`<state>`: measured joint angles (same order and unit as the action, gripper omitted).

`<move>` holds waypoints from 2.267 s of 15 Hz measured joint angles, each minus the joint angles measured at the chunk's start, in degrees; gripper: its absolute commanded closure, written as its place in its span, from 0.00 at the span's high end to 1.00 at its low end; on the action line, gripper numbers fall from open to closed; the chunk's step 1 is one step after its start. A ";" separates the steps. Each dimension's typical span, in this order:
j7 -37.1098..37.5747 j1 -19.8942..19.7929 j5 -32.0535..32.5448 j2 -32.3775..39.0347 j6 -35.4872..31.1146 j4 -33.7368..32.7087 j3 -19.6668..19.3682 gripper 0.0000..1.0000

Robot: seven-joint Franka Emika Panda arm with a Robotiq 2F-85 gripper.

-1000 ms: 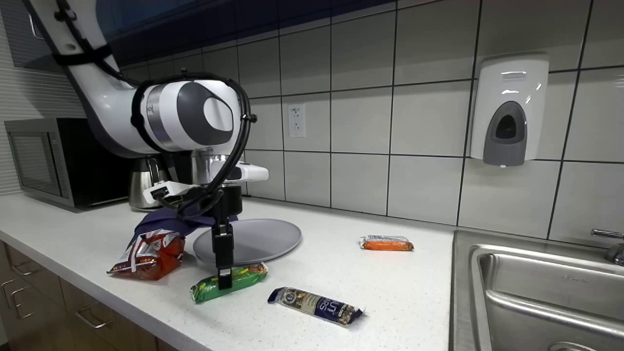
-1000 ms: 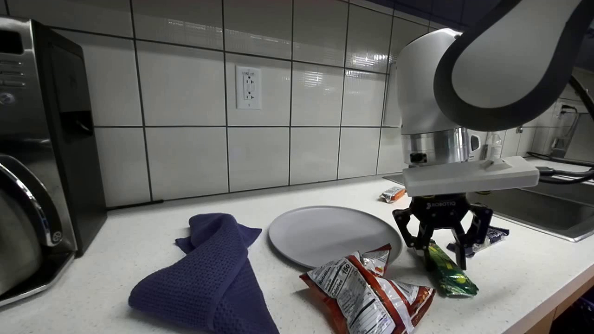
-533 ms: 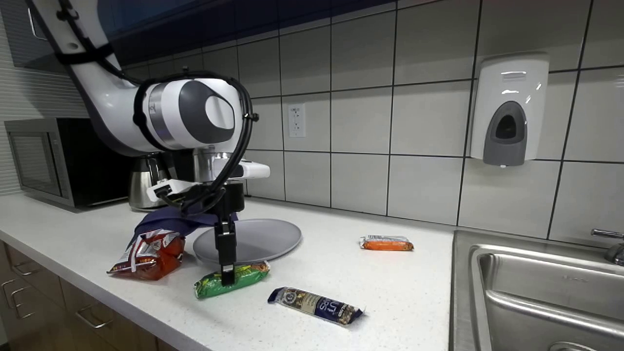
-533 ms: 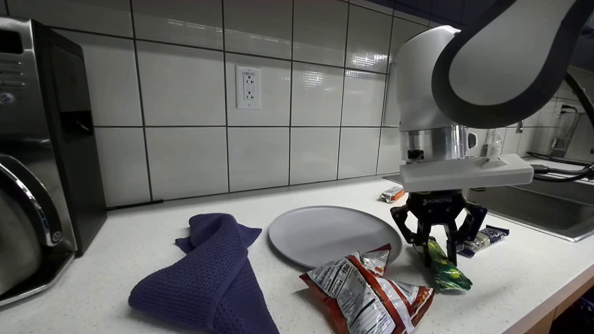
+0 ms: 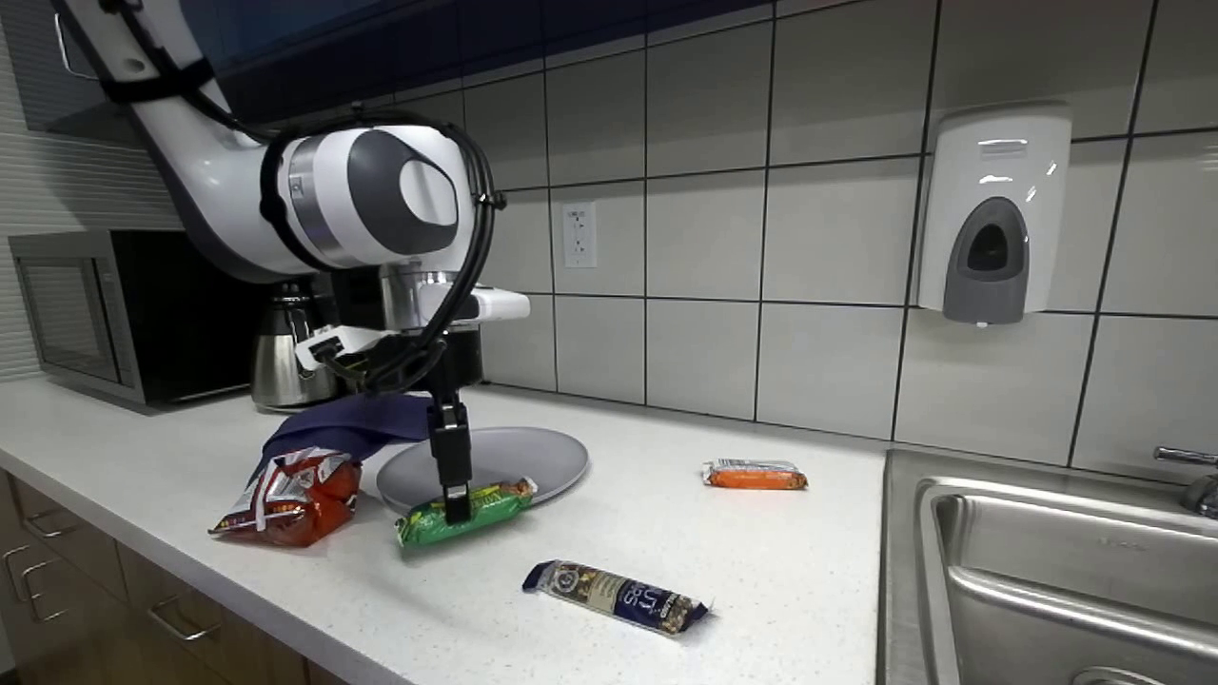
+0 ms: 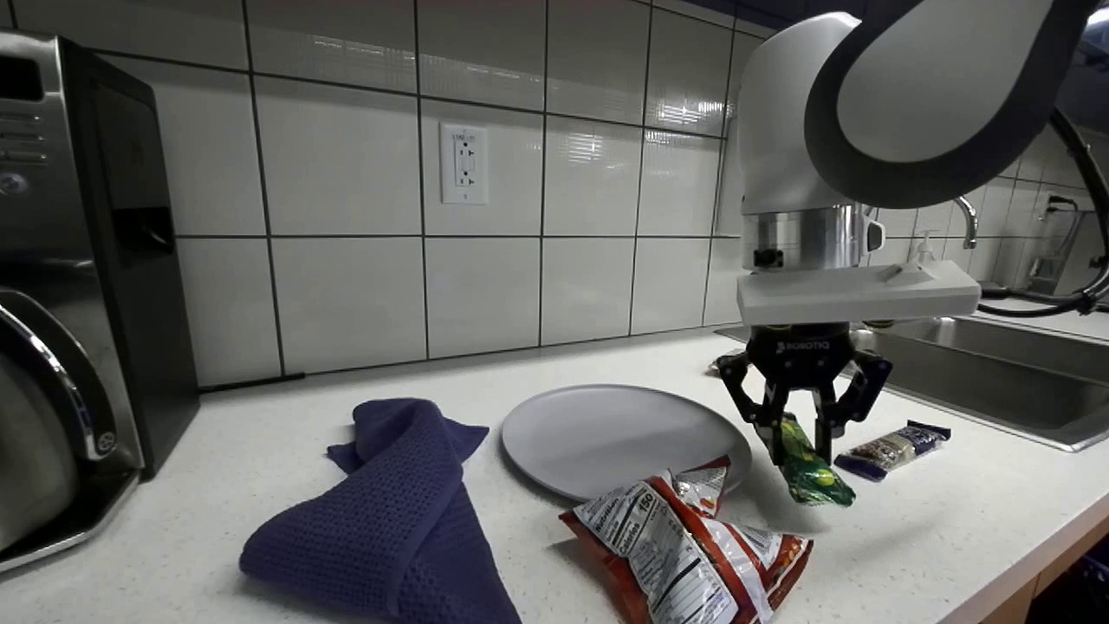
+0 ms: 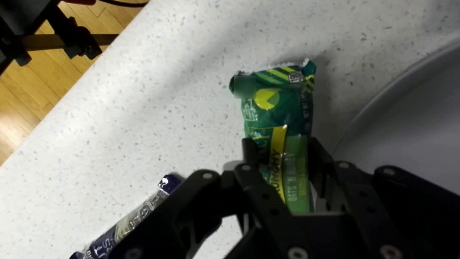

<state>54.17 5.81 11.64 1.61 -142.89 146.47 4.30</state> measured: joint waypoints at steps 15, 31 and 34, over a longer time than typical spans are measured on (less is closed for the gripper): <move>-1.69 2.85 0.02 0.48 -0.02 -5.92 3.02 0.13; -12.09 7.88 -0.01 14.64 -0.02 -21.96 3.36 0.13; -13.23 9.18 -0.10 17.04 -0.01 -24.53 3.35 0.13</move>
<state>40.95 14.99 11.54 18.65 -142.90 121.94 7.65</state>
